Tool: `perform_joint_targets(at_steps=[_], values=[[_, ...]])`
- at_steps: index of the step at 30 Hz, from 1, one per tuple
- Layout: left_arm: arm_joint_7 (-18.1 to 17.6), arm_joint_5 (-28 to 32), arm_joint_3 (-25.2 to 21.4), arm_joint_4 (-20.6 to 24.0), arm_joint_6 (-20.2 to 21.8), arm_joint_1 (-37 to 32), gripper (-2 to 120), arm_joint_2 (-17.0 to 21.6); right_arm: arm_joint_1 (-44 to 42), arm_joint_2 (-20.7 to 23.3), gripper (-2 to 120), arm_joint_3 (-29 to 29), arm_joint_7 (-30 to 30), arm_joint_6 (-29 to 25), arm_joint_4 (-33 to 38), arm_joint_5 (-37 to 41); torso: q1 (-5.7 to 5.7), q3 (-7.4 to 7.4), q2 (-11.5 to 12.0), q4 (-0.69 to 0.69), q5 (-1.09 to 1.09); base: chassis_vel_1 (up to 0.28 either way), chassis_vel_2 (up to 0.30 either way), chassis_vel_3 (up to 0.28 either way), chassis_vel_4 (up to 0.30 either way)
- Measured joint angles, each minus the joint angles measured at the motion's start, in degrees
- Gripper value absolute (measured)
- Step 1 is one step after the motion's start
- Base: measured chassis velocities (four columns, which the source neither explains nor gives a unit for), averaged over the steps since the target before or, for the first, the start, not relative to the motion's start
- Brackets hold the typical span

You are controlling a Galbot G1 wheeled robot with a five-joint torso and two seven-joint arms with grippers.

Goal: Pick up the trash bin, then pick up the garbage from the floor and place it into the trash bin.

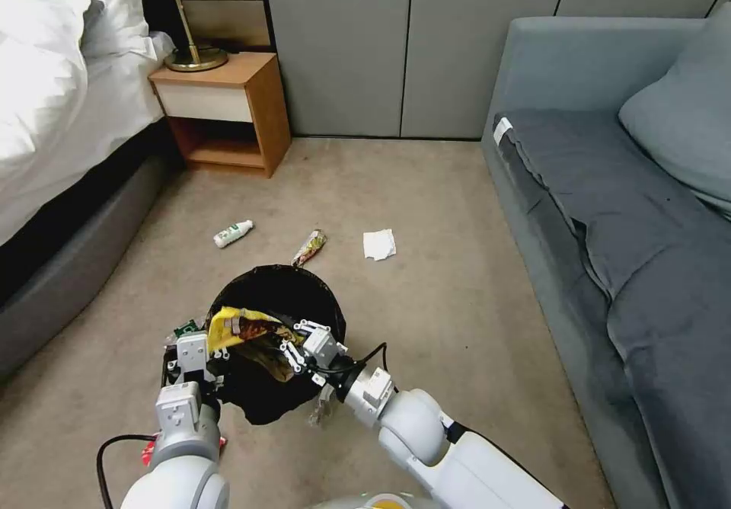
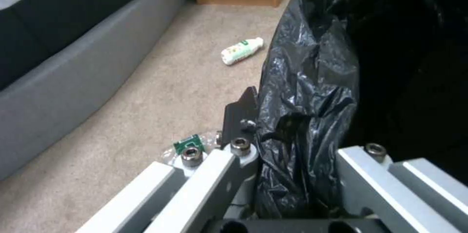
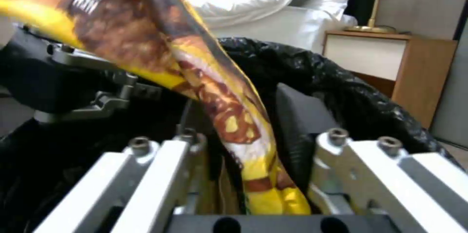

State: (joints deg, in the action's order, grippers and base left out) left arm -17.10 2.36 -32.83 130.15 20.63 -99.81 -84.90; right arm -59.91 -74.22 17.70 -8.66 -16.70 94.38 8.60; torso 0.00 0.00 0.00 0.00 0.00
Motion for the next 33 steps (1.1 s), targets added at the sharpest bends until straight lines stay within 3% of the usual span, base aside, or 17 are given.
perform_joint_targets(at_steps=[4,10,18,20,29,33], values=[[0.0,0.02,-0.04,0.0,0.0,0.01,3,0.09,-0.16,0.08,40,-0.33,0.0,-0.04,0.29,-0.14,0.0,0.0,0.0,0.0,0.0,0.0,0.0,0.0,0.0],[-0.02,0.04,-0.09,0.0,0.02,-0.23,3,0.22,-0.34,0.36,68,-1.07,0.03,-0.05,1.04,-0.31,0.0,0.0,0.0,0.0,0.0,0.0,0.0,0.0,0.0],[-0.02,0.04,-0.07,0.07,0.05,-0.38,3,0.39,-0.48,0.61,88,-1.35,0.21,-0.04,1.8,-0.32,0.0,0.0,0.0,0.0,0.0,0.0,0.0,0.0,0.0],[-0.02,0.04,-0.08,0.21,0.09,-0.59,3,0.52,-0.48,0.94,98,-1.48,0.25,0.03,2.2,-0.32,0.0,0.0,0.0,0.0,0.0,0.0,0.0,0.0,0.0],[0.02,0.01,0.13,0.69,0.22,-1.43,3,0.8,0.57,2.88,100,-1.21,0.55,3.06,4.25,2.45,0.0,0.0,0.0,0.0,0.0,0.0,0.0,0.0,0.0],[0.03,0.0,0.2,1.36,0.25,-1.79,3,0.9,1.56,5.19,100,-0.55,1.96,8.63,6.53,7.6,0.0,0.0,0.0,0.0,0.0,0.0,0.0,0.0,0.0]])
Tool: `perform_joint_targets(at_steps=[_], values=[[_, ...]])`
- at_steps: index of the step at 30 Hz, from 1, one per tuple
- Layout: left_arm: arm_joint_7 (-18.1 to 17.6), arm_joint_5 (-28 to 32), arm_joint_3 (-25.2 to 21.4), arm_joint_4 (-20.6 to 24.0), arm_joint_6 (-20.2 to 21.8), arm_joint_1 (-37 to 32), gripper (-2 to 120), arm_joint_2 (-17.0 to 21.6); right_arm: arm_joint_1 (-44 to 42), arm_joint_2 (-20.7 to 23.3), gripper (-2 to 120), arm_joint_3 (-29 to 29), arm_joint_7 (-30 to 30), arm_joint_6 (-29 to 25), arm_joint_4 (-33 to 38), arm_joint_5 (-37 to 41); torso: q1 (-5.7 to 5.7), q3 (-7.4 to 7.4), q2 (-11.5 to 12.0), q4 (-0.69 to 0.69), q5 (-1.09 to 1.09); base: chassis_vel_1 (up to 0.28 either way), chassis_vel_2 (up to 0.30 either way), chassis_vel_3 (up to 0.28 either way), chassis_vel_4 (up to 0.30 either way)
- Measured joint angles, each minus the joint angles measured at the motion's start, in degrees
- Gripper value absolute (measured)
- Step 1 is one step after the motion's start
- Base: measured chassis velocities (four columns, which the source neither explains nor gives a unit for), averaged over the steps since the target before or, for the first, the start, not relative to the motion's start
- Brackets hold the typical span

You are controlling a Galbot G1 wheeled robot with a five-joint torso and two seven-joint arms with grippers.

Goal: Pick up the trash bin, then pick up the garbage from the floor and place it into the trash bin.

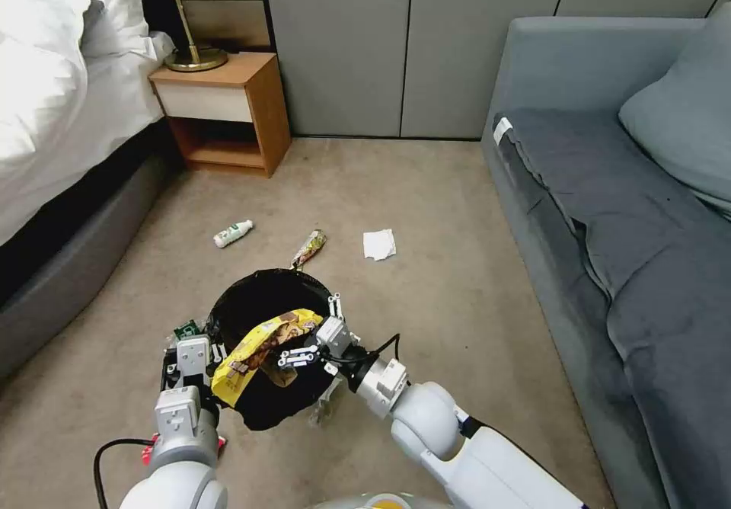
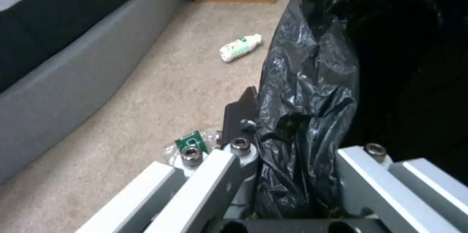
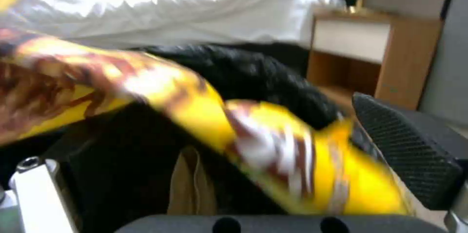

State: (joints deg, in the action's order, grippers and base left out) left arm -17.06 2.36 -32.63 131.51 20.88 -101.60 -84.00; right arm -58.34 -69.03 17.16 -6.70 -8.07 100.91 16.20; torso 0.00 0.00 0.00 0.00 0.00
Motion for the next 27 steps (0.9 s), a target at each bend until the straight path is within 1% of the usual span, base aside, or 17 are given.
perform_joint_targets(at_steps=[3,4,8,9,13,14,17,18,19,21,27], values=[[0.12,-0.13,0.27,0.87,0.02,-0.43,3,0.01,1.16,1.38,100,0.62,3.21,5.51,1.78,5.08,0.0,0.0,0.0,0.0,0.0,0.0,0.0,0.0,0.0],[0.12,-0.13,0.27,0.87,0.02,-0.43,3,0.01,1.16,1.38,100,0.62,3.21,5.51,1.78,5.08,0.0,0.0,0.0,0.0,0.0,0.0,0.0,0.0,0.0],[0.17,-0.2,0.27,1.27,0.02,-0.75,3,0.03,2.06,2.51,100,1.03,6.8,11.98,3.35,8.91,0.0,0.0,0.0,0.0,0.01,0.0,0.0,0.0,0.0],[0.17,-0.2,0.27,1.27,0.02,-0.75,3,0.03,2.06,2.51,100,1.03,6.8,11.98,3.35,8.91,0.0,0.0,0.0,0.0,0.01,0.0,0.0,0.0,0.0],[0.24,-0.31,0.29,1.77,0.02,-1.04,3,0.05,2.51,4.37,100,0.93,8.85,18.42,5.37,12.83,0.0,0.0,0.0,0.01,0.01,0.0,0.0,0.0,0.0],[0.24,-0.31,0.29,1.77,0.02,-1.04,3,0.05,2.51,4.37,100,0.93,8.85,18.42,5.37,12.83,0.0,0.0,0.0,0.01,0.01,0.0,0.0,0.0,0.0],[0.26,-0.39,0.48,2.13,0.02,-1.13,3,0.05,3.26,5.63,100,0.86,11.06,23.49,6.9,16.03,0.0,0.0,0.0,0.0,0.0,0.0,0.0,0.0,0.0],[0.26,-0.39,0.48,2.13,0.02,-1.13,3,0.05,3.26,5.63,100,0.86,11.06,23.49,6.9,16.03,0.0,0.0,0.0,0.0,0.0,0.0,0.0,0.0,0.0],[0.27,-0.51,0.65,2.29,0.02,-1.27,3,0.05,3.75,5.82,100,0.85,12.79,26.76,7.68,18.56,0.0,0.0,0.0,0.0,0.0,0.0,0.0,0.0,0.0],[0.36,-0.76,0.93,2.54,0.02,-1.55,3,-0.06,4.73,5.78,100,0.96,15.61,31.17,8.42,22.16,0.0,0.0,0.0,0.0,0.01,0.0,0.0,0.0,0.0],[0.4,-0.88,0.97,2.61,-0.02,-1.65,3,-0.11,5.99,5.79,100,1.15,17.13,34.36,8.63,23.59,0.0,0.0,0.0,0.01,0.0,0.0,0.0,0.0,0.0]])
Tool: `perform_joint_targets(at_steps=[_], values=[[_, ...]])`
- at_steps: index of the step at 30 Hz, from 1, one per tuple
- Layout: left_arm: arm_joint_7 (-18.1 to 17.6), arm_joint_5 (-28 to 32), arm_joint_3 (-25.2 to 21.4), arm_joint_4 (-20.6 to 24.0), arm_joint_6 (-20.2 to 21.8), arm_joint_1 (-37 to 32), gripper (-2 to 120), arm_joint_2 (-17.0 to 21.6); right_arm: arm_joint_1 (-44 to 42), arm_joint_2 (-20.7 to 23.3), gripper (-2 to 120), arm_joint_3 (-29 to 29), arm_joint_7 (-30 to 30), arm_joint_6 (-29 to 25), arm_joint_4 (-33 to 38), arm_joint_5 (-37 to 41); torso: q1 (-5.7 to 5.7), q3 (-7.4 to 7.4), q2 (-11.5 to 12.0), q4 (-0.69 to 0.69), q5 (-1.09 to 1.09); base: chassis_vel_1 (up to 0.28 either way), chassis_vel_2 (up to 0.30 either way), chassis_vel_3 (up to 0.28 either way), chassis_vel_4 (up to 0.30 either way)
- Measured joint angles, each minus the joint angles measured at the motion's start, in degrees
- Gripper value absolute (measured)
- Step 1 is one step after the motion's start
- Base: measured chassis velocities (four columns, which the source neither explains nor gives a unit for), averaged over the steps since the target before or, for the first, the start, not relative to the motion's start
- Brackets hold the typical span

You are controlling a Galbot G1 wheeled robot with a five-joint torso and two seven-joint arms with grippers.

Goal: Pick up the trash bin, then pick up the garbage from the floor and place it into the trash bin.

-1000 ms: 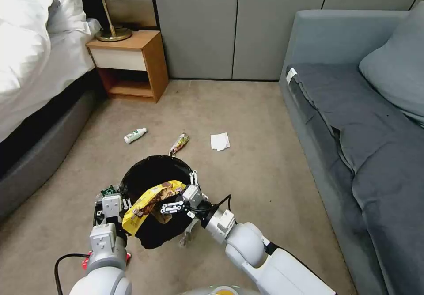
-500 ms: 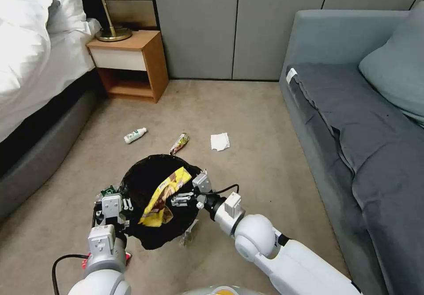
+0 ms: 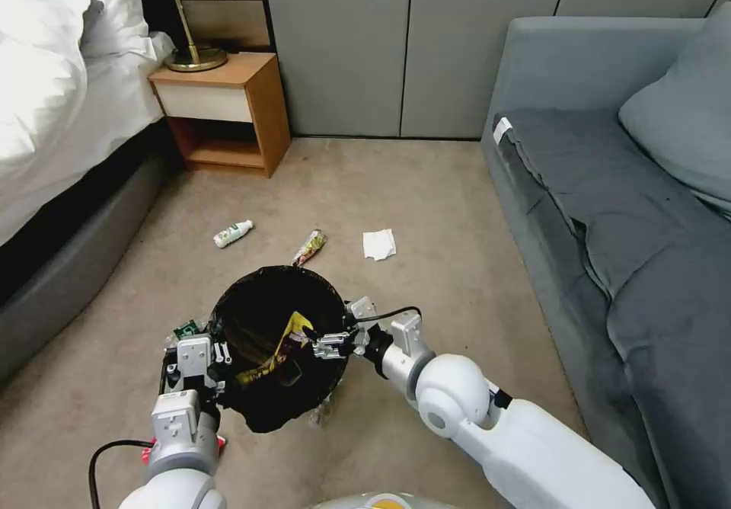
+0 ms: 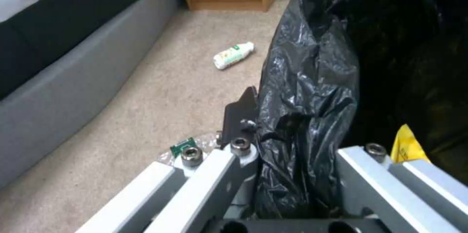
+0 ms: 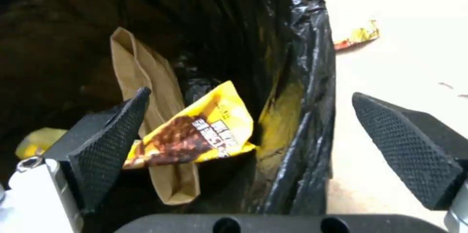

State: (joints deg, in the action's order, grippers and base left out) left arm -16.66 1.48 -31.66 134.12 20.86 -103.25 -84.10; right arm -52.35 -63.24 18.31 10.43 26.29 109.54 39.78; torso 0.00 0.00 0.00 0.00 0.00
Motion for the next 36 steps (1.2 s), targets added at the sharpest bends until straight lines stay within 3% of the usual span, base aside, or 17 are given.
perform_joint_targets(at_steps=[9,14,26,36], values=[[0.04,0.36,-0.52,-0.99,0.01,1.24,3,0.14,-1.59,1.68,100,-2.08,-1.81,-2.51,2.67,-4.55,0.0,0.0,0.0,0.0,0.0,0.0,0.0,0.0,0.0],[0.01,0.64,-1.04,-3.42,0.1,2.84,3,0.17,-7.02,2.49,100,-8.57,-6.13,-10.09,10.08,-11.59,0.0,0.0,0.0,0.0,0.0,0.0,0.0,0.0,0.0],[-0.14,0.97,-2.48,-5.94,0.18,4.66,3,0.39,-20.34,3.18,100,-18.82,-8.23,-16.68,20.07,-21.04,0.0,-0.01,0.0,0.0,0.0,0.0,0.0,0.0,0.0],[-0.41,2.83,-5.08,-4.64,0.37,4.35,3,0.59,-30.34,-4.47,100,-25.13,-7.6,-29.38,15.85,-34.31,0.0,-0.01,0.0,0.0,0.0,0.0,0.0,0.0,0.0]])
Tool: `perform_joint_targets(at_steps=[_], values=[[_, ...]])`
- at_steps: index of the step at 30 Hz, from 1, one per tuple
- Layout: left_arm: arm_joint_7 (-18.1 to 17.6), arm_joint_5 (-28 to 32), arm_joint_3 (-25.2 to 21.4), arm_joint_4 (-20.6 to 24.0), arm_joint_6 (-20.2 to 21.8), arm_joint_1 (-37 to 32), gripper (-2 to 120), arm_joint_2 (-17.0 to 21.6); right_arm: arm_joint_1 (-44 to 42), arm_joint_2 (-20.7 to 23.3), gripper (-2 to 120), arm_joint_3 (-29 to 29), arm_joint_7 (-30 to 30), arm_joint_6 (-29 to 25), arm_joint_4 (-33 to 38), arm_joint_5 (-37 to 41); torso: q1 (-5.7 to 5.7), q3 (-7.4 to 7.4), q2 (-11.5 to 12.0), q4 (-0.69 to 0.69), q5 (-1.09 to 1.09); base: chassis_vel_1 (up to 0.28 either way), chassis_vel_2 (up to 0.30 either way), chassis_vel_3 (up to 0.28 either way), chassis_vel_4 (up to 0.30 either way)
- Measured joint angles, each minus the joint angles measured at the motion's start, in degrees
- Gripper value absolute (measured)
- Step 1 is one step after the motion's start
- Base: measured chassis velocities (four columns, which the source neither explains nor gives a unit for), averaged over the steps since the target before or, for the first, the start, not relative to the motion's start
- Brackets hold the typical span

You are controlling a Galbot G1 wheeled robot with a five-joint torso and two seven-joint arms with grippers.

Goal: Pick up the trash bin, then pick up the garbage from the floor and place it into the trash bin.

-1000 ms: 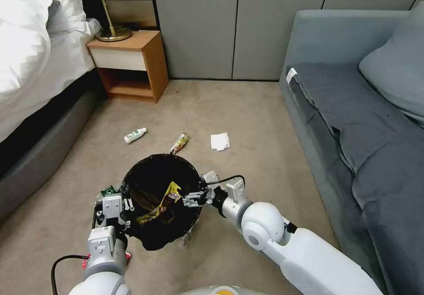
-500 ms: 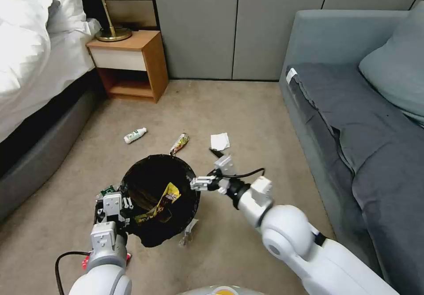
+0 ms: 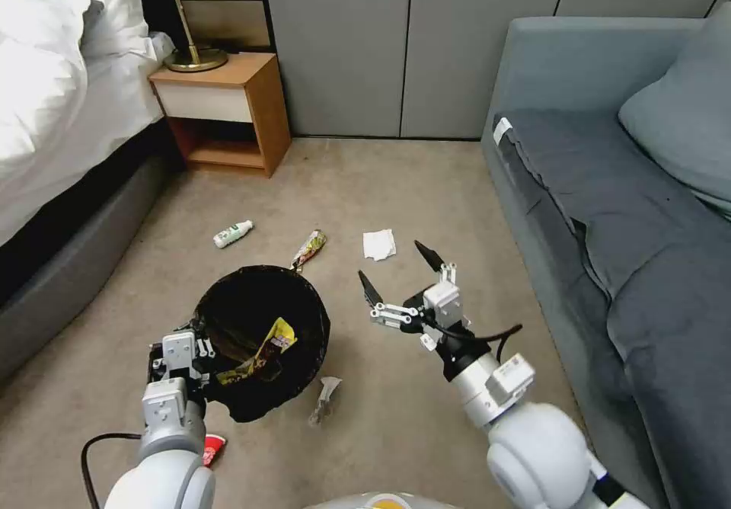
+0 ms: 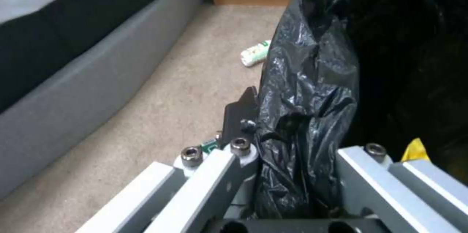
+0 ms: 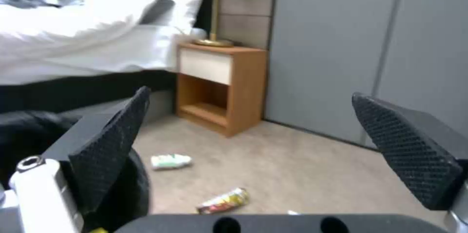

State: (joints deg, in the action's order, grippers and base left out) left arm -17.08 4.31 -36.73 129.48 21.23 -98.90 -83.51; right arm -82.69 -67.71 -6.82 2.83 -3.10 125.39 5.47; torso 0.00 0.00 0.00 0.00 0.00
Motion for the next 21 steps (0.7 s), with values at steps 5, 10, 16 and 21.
perform_joint_targets(at_steps=[5,10,16,21], values=[[-0.14,1.13,-1.66,1.25,0.38,0.01,3,0.02,-3.55,-1.49,100,-2.09,0.58,-4.73,-4.95,-1.95,0.0,0.0,0.0,-0.01,0.0,0.0,0.0,0.0,0.0],[-0.16,1.58,-2.33,1.97,0.44,-0.35,3,-0.02,-5.4,-1.69,100,-3.11,0.6,-5.83,-7.57,-1.6,0.0,0.0,0.0,-0.01,0.0,0.0,0.0,0.0,0.0],[-0.17,1.64,-2.37,2.14,0.35,-0.89,3,-0.26,-5.1,-1.72,100,-3.3,0.6,-5.89,-8.84,-0.88,0.0,0.0,0.0,-0.01,0.0,0.0,0.0,0.0,0.0],[-0.23,2.05,-1.89,2.24,0.09,-1.39,3,-0.66,-4.44,-1.66,100,-3.51,0.55,-5.8,-9.02,-0.41,0.0,0.0,0.0,0.0,0.0,0.0,0.0,0.0,0.0]])
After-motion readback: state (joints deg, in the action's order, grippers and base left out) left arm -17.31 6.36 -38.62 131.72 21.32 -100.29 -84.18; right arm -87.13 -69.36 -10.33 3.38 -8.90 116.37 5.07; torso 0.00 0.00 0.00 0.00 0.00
